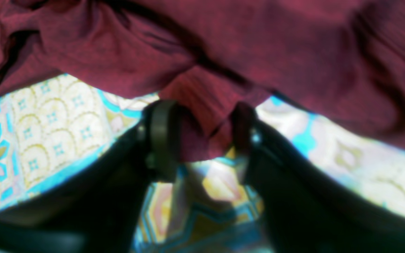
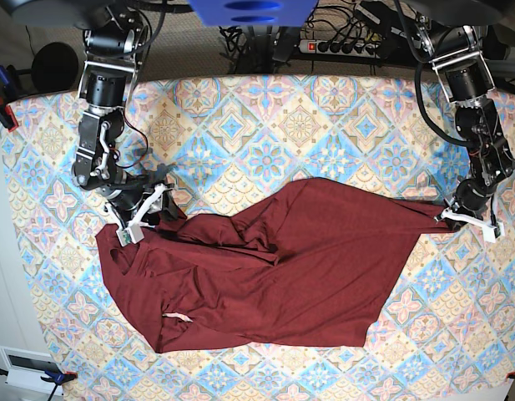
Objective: Layout the t-shirt on the table in an organized manner, then fold the t-shirt properly
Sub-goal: 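Lift the grasped fabric high with the right gripper, pulling out a sleeve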
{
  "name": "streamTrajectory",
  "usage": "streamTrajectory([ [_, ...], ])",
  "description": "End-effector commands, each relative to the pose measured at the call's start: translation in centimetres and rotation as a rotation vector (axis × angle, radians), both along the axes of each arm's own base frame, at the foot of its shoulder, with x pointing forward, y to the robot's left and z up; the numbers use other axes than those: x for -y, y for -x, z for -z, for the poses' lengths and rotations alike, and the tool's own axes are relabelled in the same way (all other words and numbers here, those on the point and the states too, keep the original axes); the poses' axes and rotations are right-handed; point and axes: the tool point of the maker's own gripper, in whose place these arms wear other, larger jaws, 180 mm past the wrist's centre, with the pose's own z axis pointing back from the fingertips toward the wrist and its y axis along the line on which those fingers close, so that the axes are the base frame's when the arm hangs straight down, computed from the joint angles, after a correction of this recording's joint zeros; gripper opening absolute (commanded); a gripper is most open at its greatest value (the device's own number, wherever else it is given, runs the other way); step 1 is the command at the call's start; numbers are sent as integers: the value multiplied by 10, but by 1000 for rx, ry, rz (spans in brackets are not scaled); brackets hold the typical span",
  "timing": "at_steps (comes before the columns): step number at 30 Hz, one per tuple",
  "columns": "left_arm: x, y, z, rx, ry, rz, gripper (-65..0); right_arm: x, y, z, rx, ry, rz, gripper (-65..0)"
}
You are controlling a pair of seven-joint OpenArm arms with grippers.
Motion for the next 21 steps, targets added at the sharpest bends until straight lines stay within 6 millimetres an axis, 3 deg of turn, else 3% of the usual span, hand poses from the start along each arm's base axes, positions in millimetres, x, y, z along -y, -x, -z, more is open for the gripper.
streamTrajectory([
  [1,-8,-11,-22,62,-25,-3,-648,-4,-3,-5,8,6,-27,-480],
  [5,-8,-11,-22,62,-25,-3,-648,-5,-3,-9,20,16,-37,-650],
  [8,-8,-11,-22,62,-25,-3,-648,-10,-2,-34,95,25,-57,-647],
  [14,-8,-11,-22,62,-25,-3,-648,-40,71,-65,130,-27,-150,-650],
  [19,-9,-11,-23,65,-25,-4,-648,-105,135,-95,165,-94,-359,-650],
  [21,-9,-12,-24,68,-25,-4,-648,-131,172,-92,125,-112,-495,-650],
])
